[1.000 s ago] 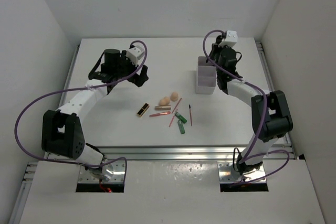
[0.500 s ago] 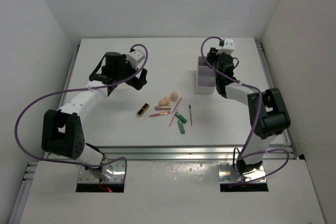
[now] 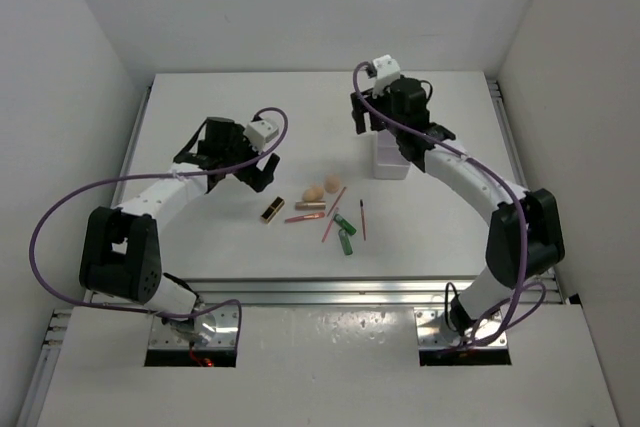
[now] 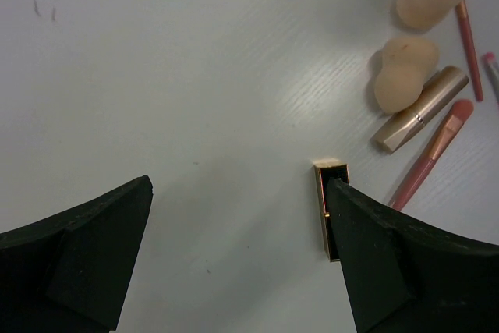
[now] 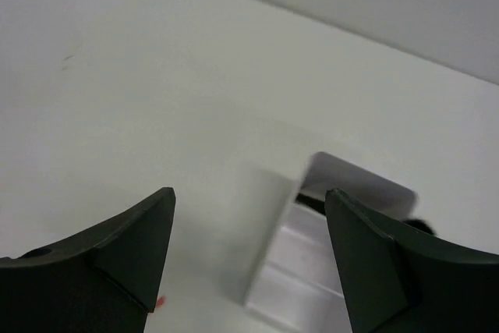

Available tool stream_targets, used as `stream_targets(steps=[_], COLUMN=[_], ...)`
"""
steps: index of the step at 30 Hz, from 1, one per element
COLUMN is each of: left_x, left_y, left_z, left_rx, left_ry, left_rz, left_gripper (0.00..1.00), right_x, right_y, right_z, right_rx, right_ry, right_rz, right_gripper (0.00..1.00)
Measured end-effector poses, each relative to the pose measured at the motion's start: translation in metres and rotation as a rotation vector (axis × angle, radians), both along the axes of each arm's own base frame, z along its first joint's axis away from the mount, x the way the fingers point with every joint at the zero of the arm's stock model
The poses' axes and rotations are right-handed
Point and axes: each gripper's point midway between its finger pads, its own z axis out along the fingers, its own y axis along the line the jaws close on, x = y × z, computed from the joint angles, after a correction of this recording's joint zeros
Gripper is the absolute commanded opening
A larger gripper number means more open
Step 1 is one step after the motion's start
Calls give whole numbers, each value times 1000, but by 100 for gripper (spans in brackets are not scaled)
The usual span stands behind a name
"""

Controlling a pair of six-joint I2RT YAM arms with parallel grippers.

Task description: Organize the makeup

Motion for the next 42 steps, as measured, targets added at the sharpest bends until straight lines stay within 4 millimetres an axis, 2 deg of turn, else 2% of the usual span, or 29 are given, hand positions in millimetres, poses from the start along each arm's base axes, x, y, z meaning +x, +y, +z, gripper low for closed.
stream_targets(steps=[3,4,6,8,11,13,17,24,27,28,33,37,42], left_x=[-8,-10,-11,-12,-17,-22,-27,-29,-30,-30,-30,-30,-30], left_y=[3,3,4,5,7,8,11,12,12,12,12,12,12], left_z=[-12,-14,-16,-18,-22,-25,-25,-24,-25,-26,-26,-26,-26], left_rx=[28,33,40,44,50,53,57,56,58,58,58,58,58], left_ry=[29,33,35,37,45,53,52,46,50,51,51,50,49], left_rz=[-8,-10,-12,-11,-6,-5,1,6,7,7,7,7,7], left_gripper=[100,100,100,100,100,100,100,100,100,100,100,100,100], right_x=[-19,-24,-35,-46,-68,-78,-84,-85,-85,-85,-87,-85,-83], right_y=[40,51,72,89,103,104,100,99,101,102,102,104,103], right_z=[-5,-11,-31,-61,-110,-136,-166,-177,-180,-182,-192,-190,-188], right_rx=[-12,-20,-44,-68,-99,-120,-151,-171,-171,-172,-177,-176,-186], right_ry=[126,174,269,372,530,616,727,760,757,759,781,774,767], right_rz=[172,212,283,339,391,396,378,366,372,373,375,377,370], right_gripper=[74,68,66,66,66,64,61,53,45,39,26,1,0])
